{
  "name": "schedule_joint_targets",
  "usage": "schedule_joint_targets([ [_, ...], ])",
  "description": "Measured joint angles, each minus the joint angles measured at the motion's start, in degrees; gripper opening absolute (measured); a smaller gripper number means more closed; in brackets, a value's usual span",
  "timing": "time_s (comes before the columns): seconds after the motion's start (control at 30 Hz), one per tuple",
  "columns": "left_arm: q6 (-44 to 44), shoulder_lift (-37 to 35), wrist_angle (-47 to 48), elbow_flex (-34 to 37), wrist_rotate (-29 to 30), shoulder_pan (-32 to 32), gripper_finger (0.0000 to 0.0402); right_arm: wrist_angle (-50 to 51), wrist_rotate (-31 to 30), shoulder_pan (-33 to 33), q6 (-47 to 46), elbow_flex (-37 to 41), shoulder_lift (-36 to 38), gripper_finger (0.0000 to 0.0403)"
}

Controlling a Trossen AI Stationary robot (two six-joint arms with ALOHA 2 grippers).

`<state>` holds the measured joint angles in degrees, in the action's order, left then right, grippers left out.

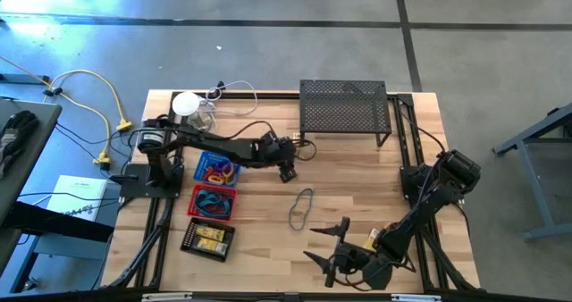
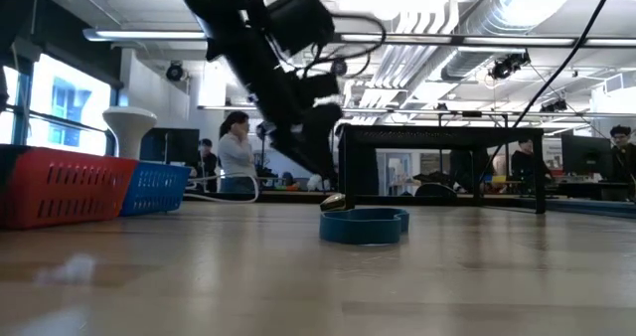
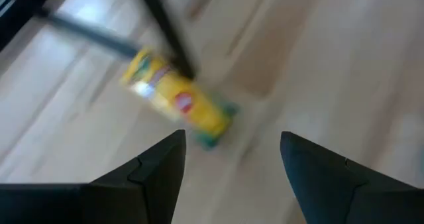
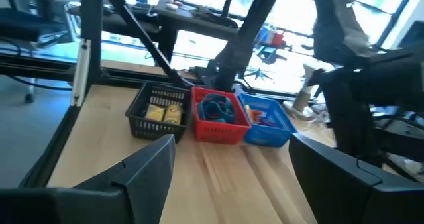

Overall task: Pick & Place Office Desk Supplies
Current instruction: Put the yellow crayon box into the black bin

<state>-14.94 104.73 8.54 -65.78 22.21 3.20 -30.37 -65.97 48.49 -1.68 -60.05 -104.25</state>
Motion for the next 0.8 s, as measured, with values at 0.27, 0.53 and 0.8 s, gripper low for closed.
schedule_joint_targets([
  [0.27, -7.76, 0.0, -6.12, -0.04, -3.8, 1.57, 0.0237, -0.25, -1.08, 0.62, -0.16, 0.0, 0.0, 0.0285],
  [0.53, -13.43, 0.31, -7.49, -0.06, -2.43, 5.17, 0.0237, -0.31, -1.21, 1.47, -0.6, 0.0, 0.0, 0.0285],
  [0.8, -13.62, 0.87, -7.0, -0.09, -2.37, 5.4, 0.0237, -0.31, -1.18, 1.44, -0.61, 0.0, -0.02, 0.0285],
])
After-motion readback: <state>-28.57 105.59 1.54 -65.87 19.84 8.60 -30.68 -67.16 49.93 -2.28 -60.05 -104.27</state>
